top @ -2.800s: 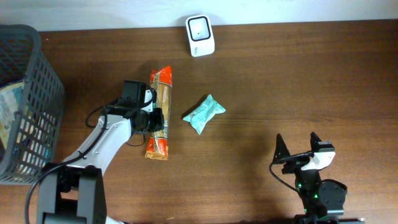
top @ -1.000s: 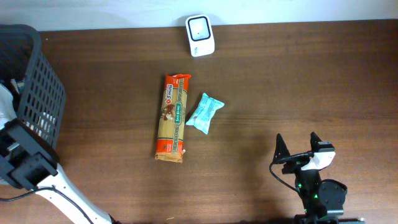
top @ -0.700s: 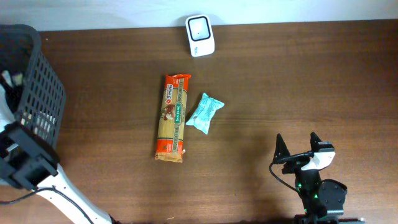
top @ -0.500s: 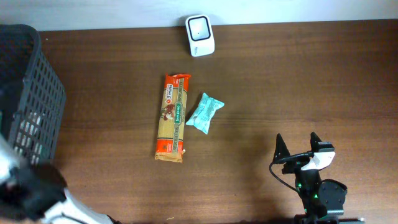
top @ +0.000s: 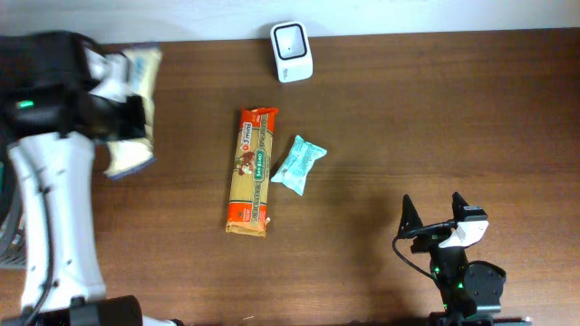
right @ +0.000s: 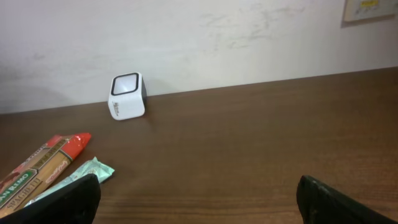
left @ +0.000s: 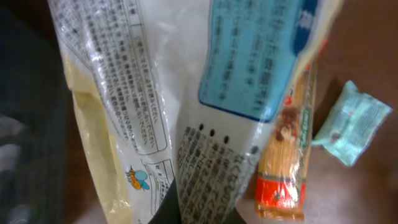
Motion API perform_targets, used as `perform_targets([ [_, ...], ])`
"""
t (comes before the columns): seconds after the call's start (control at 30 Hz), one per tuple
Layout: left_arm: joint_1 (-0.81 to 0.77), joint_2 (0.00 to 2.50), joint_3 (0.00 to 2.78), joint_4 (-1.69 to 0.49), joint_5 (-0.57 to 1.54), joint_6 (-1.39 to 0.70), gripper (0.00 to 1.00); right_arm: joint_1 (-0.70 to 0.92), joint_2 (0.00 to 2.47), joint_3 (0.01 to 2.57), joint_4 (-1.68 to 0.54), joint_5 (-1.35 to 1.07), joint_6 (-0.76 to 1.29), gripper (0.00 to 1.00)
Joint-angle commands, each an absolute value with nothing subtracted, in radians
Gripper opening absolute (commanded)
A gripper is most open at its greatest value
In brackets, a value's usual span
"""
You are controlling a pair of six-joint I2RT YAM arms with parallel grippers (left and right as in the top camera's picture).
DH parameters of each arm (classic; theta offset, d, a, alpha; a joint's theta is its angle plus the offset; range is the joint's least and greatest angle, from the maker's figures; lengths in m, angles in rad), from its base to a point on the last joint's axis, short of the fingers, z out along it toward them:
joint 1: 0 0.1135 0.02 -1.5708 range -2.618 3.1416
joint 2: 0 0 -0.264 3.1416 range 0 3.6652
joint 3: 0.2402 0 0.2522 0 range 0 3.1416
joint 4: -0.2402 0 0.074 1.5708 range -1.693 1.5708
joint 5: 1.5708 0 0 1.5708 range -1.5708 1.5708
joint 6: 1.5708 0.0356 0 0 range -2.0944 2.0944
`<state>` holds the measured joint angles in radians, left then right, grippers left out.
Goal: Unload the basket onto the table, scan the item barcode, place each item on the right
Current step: 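Place the white snack bag left of the pasta pack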
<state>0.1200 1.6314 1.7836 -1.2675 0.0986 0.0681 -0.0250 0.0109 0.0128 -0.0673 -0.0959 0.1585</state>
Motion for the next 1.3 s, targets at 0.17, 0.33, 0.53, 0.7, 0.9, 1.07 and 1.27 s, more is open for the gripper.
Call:
perform_targets([
  [0.17, -0.078, 1.618, 1.095, -0.601, 0.027, 0.01, 0.0, -0.032, 0.004, 0.006, -0.071, -0.097, 0.166, 0.99],
  [0.33, -0.203, 1.618, 0.875, -0.307, 0.026, 0.01, 0.09, -0.032, 0.004, 0.006, -0.071, -0.097, 0.166, 0.99],
  [0.53, -0.2, 1.602, 1.042, -0.38, -0.015, -0.057, 1.0, -0.032, 0.004, 0.006, -0.071, -0.097, 0.166, 0.99],
  [0.7, -0.064, 1.592, 1.724, -0.873, -0.016, -0.005, 0.99, -0.032, 0.004, 0.006, -0.071, -0.097, 0.166, 0.99],
  [0.9, 0.199, 1.592, 2.012, -0.965, -0.204, 0.122, 0.99, -0.032, 0.004, 0.006, -0.071, -0.097, 0.167, 0.99],
  [1.07, 0.506, 1.641, 1.925, -0.96, -0.214, 0.106, 0.99, -0.032, 0.004, 0.006, -0.071, -0.097, 0.166, 0.99],
  [1.27, 0.702, 1.777, 1.801, -0.832, -0.061, 0.274, 0.99, -0.032, 0.004, 0.006, -0.071, -0.097, 0.166, 0.99],
])
